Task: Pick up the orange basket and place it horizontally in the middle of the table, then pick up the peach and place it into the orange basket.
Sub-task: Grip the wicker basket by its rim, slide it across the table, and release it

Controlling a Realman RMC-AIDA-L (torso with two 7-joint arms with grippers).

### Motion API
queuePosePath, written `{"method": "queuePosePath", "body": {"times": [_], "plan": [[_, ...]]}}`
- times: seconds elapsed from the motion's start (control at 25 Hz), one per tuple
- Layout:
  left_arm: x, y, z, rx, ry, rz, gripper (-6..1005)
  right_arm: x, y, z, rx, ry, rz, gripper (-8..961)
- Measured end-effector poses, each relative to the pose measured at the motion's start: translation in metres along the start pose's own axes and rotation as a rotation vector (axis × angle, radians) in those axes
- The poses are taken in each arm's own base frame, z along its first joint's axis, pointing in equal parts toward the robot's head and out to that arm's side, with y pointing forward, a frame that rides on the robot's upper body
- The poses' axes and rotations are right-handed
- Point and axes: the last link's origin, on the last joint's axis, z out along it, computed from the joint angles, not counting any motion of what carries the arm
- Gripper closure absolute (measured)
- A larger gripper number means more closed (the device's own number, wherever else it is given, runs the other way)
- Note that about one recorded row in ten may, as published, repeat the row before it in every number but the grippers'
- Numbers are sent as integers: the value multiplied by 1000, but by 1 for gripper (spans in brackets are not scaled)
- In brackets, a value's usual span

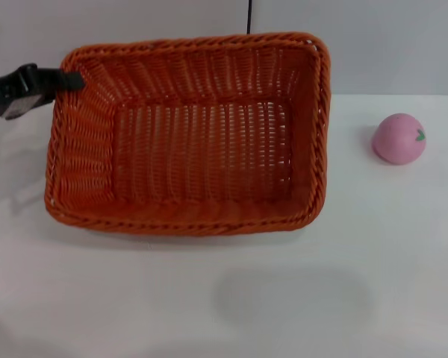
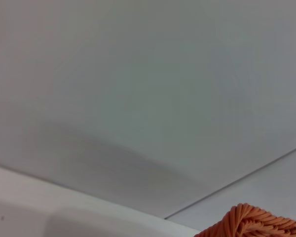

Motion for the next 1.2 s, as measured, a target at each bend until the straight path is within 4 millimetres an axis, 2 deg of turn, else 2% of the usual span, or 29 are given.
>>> {"method": "queuePosePath", "body": {"times": [0.32,1.2], "plan": [[-19,-10,2,-7,-16,-36,813,3,5,6,-7,12,-2,202],[-32,-17,2,-21,-43,-52,810,3,5,7,-7,13,1,210]]}}
